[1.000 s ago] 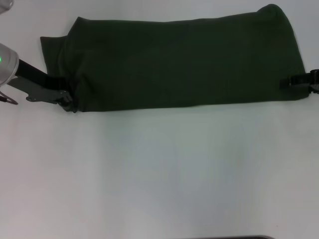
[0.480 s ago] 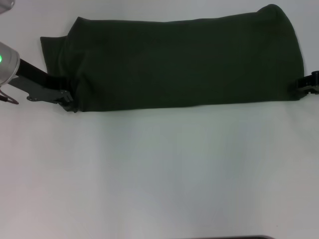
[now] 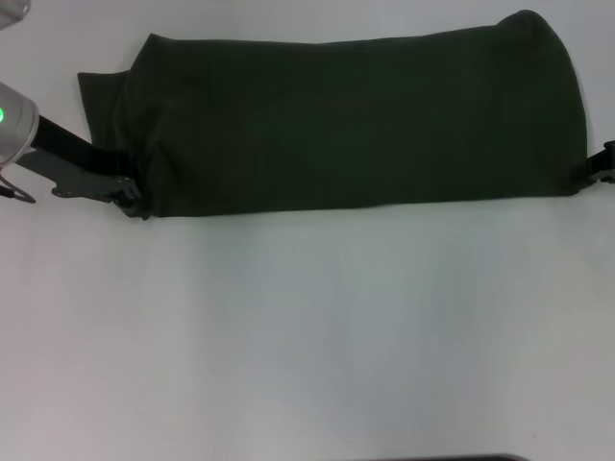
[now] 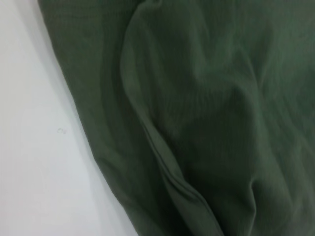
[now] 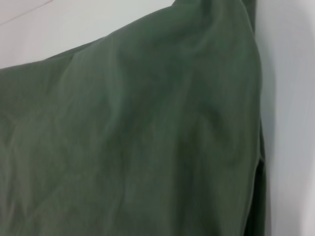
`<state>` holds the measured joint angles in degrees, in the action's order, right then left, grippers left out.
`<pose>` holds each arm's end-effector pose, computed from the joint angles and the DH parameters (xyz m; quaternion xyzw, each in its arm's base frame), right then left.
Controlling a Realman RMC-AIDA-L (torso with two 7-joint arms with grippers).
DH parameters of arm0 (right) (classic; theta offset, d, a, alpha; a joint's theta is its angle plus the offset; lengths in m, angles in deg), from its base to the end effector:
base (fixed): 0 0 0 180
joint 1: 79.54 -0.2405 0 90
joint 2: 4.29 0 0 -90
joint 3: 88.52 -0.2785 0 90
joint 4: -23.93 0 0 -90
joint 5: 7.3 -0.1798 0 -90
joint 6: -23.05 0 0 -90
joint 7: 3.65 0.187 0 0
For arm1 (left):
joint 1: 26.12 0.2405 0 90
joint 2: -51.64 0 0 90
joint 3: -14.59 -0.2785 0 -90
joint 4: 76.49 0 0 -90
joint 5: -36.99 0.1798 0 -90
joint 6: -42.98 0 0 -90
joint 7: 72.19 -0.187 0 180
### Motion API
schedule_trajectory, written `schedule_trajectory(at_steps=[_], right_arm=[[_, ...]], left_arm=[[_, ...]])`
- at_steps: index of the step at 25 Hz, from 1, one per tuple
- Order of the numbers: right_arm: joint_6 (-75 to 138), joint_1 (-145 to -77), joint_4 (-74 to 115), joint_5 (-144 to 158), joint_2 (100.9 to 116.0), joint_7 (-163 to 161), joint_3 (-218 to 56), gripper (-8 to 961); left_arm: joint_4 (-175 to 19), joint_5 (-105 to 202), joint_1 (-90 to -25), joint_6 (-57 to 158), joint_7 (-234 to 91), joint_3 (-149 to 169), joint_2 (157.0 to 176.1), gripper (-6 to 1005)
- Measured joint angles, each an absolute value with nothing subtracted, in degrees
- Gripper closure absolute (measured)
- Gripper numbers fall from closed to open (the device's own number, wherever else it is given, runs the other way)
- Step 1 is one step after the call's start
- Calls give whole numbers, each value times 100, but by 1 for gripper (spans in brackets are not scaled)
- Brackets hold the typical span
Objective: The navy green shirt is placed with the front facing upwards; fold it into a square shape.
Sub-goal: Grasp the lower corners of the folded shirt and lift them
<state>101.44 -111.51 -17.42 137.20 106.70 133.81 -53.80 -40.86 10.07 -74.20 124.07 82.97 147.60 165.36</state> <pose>0.3615 0.3500 0.0147 -0.7325 0.6441 0.0434 0.2163 -0.2784 0.3820 -0.0420 -0.7506 -0.6405 0.0808 0.1408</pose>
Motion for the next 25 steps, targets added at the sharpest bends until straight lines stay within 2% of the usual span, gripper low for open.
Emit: schedule_trajectory(at_steps=[3,8,17,25], right_arm=[[10145,-11146,-1743,13755,10657,13410,-5380,942],[10218,-11174,-1742,13976,10634,13511,-5381,942],[11047,-11300,-1769,14568,10475,13623,-5381,942],[11396,-11370,-1774,15073,10491,13627,-5381,942]], left_arm=[[-4098,1009,-7420,12414,8272,14759,16536,969],[-4094,1010,-7438,12629,8137,14749,16527,969],[-4065,1035,-7500,13216,8069,14387,16484,969],[-3586,1077,-7193,13776,8118,14251,16562,969]])
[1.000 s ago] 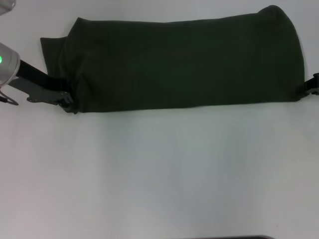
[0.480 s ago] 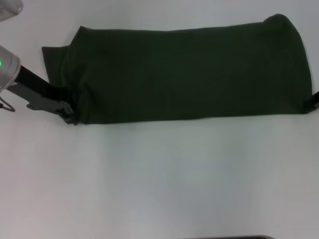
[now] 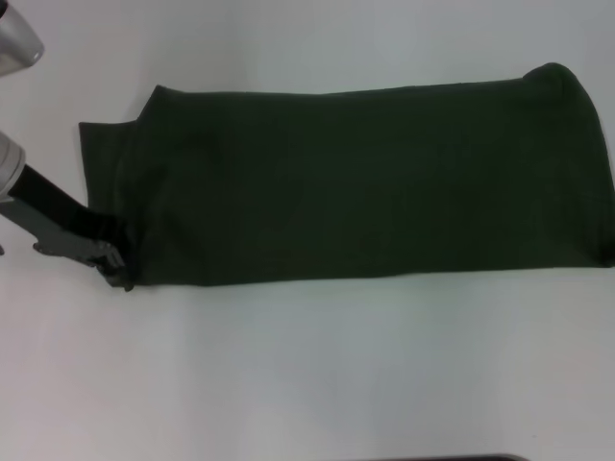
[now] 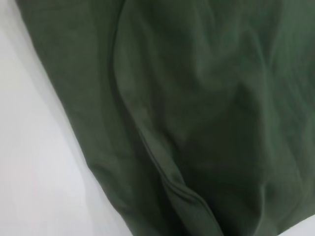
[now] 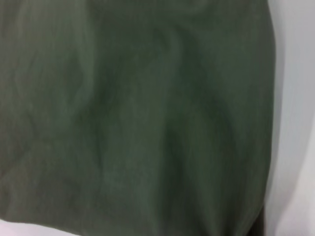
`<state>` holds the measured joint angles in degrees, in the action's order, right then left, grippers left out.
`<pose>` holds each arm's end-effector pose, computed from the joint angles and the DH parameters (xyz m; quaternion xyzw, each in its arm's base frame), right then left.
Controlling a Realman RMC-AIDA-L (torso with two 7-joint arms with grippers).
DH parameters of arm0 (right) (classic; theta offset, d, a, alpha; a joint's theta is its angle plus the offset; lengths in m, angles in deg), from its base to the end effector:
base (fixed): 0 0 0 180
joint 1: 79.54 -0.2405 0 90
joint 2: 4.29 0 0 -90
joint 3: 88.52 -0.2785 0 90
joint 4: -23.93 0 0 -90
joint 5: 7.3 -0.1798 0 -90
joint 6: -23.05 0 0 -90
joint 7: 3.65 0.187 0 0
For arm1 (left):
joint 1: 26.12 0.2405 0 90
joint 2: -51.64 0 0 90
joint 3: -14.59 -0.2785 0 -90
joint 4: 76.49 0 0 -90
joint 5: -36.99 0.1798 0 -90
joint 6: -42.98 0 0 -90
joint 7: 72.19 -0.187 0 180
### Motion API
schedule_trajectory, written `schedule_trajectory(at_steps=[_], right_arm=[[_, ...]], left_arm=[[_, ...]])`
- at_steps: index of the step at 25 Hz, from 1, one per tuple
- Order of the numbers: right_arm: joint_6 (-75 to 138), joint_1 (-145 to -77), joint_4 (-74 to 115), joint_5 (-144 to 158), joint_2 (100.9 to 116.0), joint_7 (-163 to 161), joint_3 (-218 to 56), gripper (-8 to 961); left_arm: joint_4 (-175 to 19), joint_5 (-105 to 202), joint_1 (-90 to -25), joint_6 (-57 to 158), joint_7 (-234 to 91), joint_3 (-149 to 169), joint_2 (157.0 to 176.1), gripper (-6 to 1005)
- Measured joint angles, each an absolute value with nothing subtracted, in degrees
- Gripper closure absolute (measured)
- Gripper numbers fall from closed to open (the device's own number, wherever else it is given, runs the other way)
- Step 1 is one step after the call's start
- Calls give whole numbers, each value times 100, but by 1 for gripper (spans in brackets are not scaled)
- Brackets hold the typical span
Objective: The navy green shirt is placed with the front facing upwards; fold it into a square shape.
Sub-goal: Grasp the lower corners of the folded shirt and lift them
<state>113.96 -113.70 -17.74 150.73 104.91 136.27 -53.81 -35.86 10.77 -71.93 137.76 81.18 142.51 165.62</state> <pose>0.3690 0.3116 0.0207 -0.7310 0.6623 -0.0830 0.1420 -0.2792 0.3372 -0.0381 -0.7653 -0.6198 0.1623 0.0617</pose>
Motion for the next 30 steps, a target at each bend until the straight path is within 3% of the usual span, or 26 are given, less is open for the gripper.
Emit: schedule_trajectory(at_steps=[11,30], right_arm=[[11775,-11358,-1774,15144,10547,13610,-5372,941],[12225,-11194,-1773,15146,10583,13511,-5363,942]], left_arm=[[-2907,1361,-6721,14308,8203,14241,16763,970],[-2709,1452,-6565,14710,8182,14231,16778,970]])
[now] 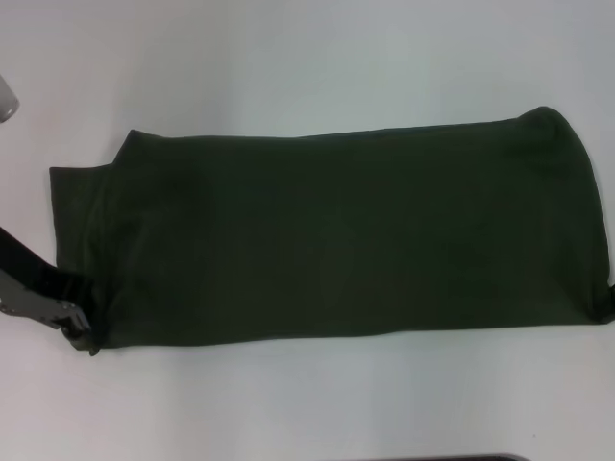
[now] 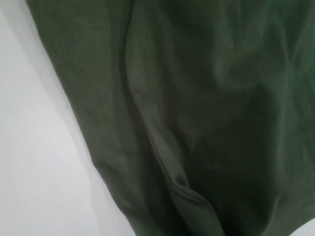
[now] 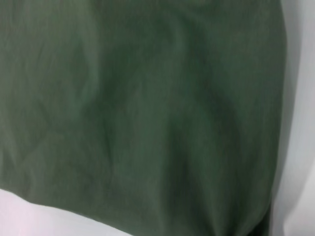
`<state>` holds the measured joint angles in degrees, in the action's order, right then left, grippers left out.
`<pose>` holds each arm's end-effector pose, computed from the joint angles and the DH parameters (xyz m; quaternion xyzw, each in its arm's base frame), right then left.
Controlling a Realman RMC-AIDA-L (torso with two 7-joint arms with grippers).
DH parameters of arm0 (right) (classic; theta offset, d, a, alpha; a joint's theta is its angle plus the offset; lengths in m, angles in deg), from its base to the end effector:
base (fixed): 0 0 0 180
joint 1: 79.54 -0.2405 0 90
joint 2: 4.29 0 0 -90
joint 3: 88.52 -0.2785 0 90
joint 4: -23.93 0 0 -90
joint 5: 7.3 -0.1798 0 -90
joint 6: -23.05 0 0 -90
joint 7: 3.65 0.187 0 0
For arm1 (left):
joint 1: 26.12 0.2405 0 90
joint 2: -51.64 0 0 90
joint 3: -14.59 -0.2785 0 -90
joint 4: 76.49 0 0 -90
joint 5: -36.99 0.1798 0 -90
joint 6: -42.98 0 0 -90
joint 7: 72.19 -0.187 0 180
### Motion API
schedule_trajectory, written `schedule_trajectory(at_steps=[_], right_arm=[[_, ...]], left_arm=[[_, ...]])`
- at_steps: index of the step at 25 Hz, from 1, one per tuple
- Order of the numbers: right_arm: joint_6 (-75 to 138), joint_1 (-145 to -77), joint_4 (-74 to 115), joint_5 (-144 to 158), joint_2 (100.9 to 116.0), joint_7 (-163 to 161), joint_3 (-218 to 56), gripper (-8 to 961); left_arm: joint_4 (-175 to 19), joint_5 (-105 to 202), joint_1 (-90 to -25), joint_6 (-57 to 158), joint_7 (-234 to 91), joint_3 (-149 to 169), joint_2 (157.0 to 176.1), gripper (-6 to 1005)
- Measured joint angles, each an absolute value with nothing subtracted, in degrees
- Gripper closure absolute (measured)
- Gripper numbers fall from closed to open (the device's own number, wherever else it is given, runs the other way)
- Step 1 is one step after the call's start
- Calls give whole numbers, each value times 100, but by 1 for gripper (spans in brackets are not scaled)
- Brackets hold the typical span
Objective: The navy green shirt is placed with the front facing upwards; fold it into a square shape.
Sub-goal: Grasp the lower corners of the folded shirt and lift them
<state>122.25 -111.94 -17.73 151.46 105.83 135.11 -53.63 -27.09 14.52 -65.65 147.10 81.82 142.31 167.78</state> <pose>0.3617 0.2749 0.0087 -0.7274 0.6761 -0.0997 0.0612 -0.2979 0.2934 -0.0299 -0.7406 -0.6396 0.2033 0.0338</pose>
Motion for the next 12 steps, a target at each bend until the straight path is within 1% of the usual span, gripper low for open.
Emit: schedule_trajectory(at_steps=[6,12], right_arm=[[12260,-11188,-1773,15151,10590,13492,-5363,941],[12288,-11188,-1773,15152,10600,13467,-5366,941]], left_arm=[[-2709,1467,-6558,14709,8163,14261,16778,969],[-2709,1467,-6563,14725,8142,14244,16775,932]])
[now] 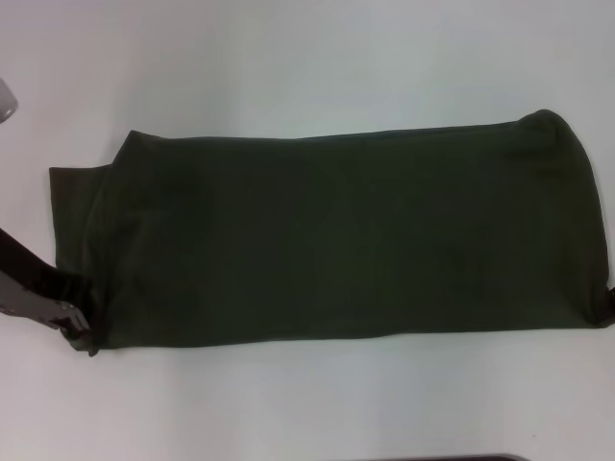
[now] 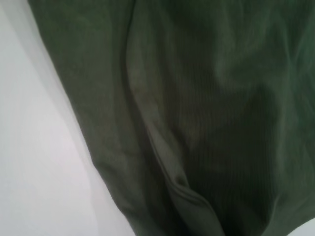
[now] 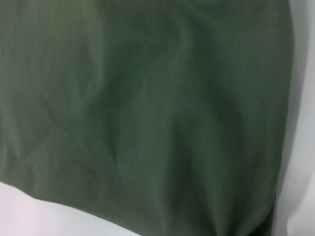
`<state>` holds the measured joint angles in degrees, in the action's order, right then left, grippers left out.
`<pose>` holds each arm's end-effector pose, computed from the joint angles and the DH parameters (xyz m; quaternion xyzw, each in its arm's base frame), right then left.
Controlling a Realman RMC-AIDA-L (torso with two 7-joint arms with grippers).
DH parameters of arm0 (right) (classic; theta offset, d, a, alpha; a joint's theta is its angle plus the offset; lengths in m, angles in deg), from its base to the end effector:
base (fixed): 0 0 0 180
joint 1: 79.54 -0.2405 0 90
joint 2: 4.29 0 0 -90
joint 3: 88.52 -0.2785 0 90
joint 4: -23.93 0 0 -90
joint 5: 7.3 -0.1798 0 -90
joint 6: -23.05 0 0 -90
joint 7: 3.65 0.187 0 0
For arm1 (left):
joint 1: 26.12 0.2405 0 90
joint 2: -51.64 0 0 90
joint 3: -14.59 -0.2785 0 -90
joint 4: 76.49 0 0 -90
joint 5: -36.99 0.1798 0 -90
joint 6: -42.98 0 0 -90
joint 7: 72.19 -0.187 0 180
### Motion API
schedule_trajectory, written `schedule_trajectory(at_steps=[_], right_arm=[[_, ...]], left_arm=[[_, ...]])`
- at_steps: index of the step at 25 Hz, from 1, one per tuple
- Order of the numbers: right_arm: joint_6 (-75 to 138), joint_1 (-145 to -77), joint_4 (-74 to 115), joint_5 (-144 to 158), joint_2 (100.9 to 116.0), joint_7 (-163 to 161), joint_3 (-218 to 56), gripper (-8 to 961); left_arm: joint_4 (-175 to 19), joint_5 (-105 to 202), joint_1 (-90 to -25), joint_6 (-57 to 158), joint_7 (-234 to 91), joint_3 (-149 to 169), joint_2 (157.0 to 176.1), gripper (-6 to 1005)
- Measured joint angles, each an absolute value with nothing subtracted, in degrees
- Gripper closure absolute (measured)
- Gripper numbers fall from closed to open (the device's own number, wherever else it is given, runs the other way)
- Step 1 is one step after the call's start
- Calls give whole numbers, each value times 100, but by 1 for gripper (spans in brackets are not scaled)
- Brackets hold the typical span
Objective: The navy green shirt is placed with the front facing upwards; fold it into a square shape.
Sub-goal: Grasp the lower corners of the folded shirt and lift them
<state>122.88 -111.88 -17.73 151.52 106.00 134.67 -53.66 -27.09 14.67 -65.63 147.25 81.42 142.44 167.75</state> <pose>0.3603 0.2725 0.0072 -0.7295 0.6745 -0.1004 0.0540 -0.2983 0.2930 -0.0294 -0.7419 -0.6379 0.2041 0.0328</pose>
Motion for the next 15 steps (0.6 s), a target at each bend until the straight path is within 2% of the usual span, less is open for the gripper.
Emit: schedule_trajectory(at_steps=[7,12,14,15], right_arm=[[12283,-11188,-1773,15112,10600,13451,-5437,942],[12290,-11193,-1773,15105,10590,13445,-5554,887],[12297,-11194,-1773,15104,10564,13451,-5595,807],[12301,-11192,-1773,15103,10553,13460,-5616,767]], left_arm=[[-2765,1440,-6542,14744,8144,14305,16755,889],[-2705,1474,-6488,14645,8209,14364,16699,858],[-2634,1476,-6474,14627,8227,14420,16682,846],[-2579,1477,-6464,14627,8243,14442,16676,801]])
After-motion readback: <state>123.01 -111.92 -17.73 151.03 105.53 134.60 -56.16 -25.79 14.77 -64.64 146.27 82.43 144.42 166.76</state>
